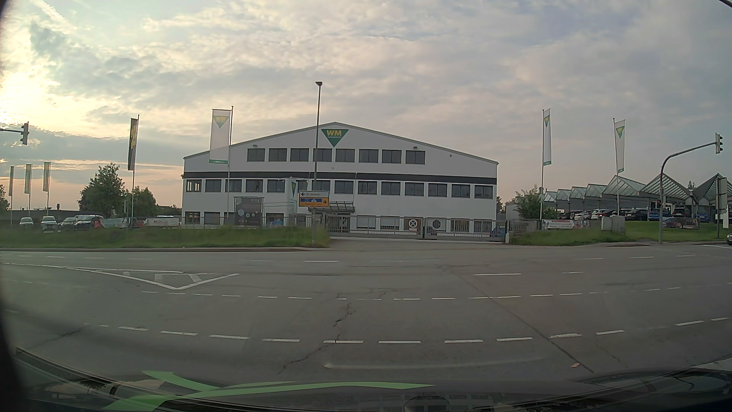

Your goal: Follow the waypoints while adhering to traffic rules and regulations

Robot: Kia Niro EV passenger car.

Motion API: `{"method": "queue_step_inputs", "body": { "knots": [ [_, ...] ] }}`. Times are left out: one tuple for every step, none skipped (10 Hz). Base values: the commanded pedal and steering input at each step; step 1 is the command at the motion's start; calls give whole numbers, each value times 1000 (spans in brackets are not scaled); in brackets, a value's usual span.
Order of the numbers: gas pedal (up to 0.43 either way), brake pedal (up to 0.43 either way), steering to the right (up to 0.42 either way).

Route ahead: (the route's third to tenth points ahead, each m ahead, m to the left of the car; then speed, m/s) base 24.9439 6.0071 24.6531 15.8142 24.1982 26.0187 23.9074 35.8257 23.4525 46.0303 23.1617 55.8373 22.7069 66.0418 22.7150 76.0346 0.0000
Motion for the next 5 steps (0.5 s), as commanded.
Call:
{"method": "queue_step_inputs", "body": {
  "knots": [
    [0, 402, -25],
    [0, 396, -25],
    [0, 396, -25],
    [0, 402, -25],
    [0, 402, -25]
  ]
}}
